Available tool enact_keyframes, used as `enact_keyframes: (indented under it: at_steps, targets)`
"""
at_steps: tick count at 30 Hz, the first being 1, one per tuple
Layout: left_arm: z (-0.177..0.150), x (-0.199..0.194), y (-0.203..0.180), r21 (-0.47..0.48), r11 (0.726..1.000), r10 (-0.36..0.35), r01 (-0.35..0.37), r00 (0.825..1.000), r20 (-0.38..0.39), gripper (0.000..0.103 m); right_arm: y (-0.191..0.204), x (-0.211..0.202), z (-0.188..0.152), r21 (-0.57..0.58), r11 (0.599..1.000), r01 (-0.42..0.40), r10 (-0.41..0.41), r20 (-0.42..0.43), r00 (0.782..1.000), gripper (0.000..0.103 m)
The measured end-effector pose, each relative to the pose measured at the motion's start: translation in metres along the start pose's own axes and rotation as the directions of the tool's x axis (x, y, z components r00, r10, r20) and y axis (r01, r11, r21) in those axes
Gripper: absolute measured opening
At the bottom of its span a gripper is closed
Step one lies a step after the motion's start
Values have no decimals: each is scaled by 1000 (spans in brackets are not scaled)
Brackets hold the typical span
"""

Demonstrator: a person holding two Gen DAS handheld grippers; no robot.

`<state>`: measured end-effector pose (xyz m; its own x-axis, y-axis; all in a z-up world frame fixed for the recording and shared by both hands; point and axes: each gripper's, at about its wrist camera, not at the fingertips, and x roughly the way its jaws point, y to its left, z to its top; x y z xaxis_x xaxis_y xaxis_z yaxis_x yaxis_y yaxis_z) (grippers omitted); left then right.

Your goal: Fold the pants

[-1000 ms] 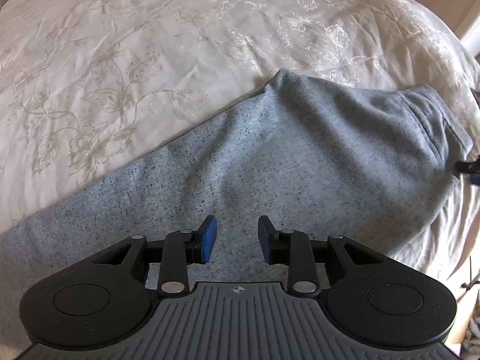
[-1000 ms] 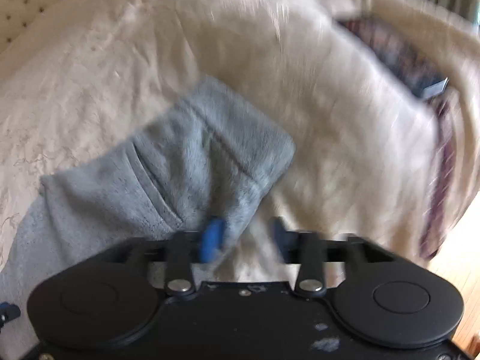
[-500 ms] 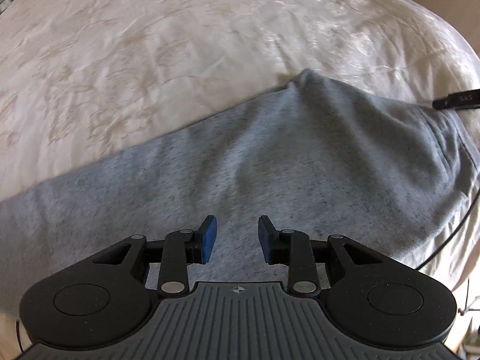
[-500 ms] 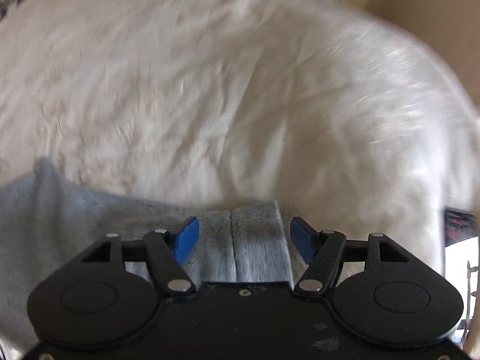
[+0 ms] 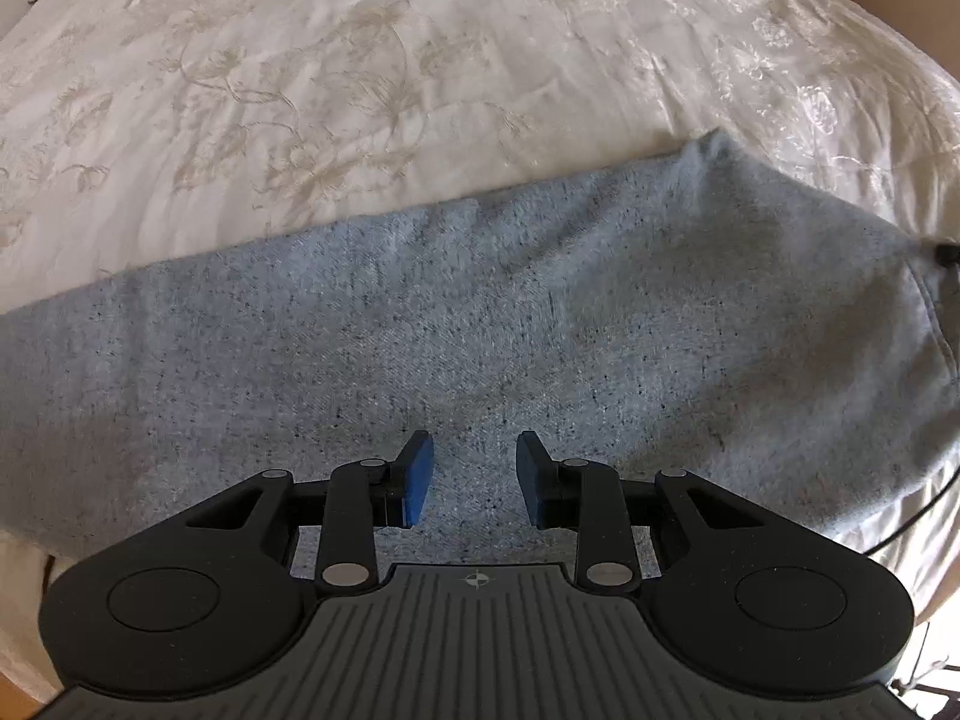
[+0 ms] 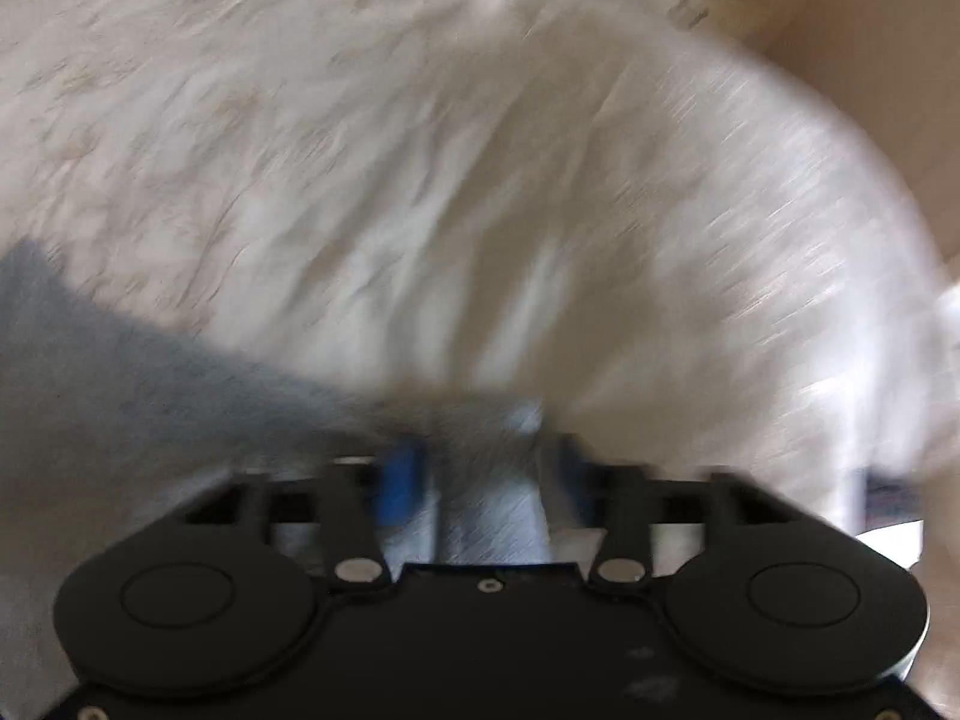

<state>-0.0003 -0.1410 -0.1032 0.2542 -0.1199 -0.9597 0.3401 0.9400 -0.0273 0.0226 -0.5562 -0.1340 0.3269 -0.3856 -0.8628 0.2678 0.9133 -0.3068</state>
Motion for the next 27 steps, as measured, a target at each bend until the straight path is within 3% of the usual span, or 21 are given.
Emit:
enact_keyframes:
  at_steps: [2, 4, 6, 7, 11, 13, 16, 20, 23, 27]
  targets:
    - [-2, -3, 3, -11, 1000, 5, -5, 1000, 4, 30, 8, -29, 5, 21, 1000, 15, -18, 130, 991, 65]
    - [-5, -4, 8, -31, 999, 14, -14, 1000, -3, 30, 22, -50, 6, 7, 996, -93, 90, 183, 979, 54]
    - [-8, -3, 15, -53, 998, 22, -23, 1000, -20, 30, 46, -57, 8, -58, 968, -242, 248, 147, 957, 17]
    - [-9, -2, 18, -60, 998, 28, -30, 999, -26, 29, 63, -57, 6, -94, 950, -299, 309, 117, 944, 13]
    - [-14, -9, 37, -104, 992, 62, -65, 998, -30, 29, 117, -50, -11, -175, 878, -445, 452, 3, 892, 13]
    - [-21, -14, 51, -145, 986, 81, -84, 996, -26, 30, 138, -44, -27, -221, 867, -447, 445, -63, 893, 15]
    - [-36, -18, 77, -217, 970, 102, -108, 994, -38, 30, 147, -33, -49, -218, 892, -397, 373, -143, 917, 14]
    - [-54, -23, 111, -282, 951, 122, -129, 992, -40, 30, 156, -60, -41, -191, 916, -352, 342, -84, 936, 20]
    - [-63, -25, 138, -316, 943, 102, -107, 994, -34, 30, 169, -95, -31, -166, 893, -418, 426, 16, 904, 38]
    - [-70, -29, 180, -373, 928, 23, -16, 1000, 15, 33, 221, -124, -22, -183, 844, -504, 522, 67, 850, 39]
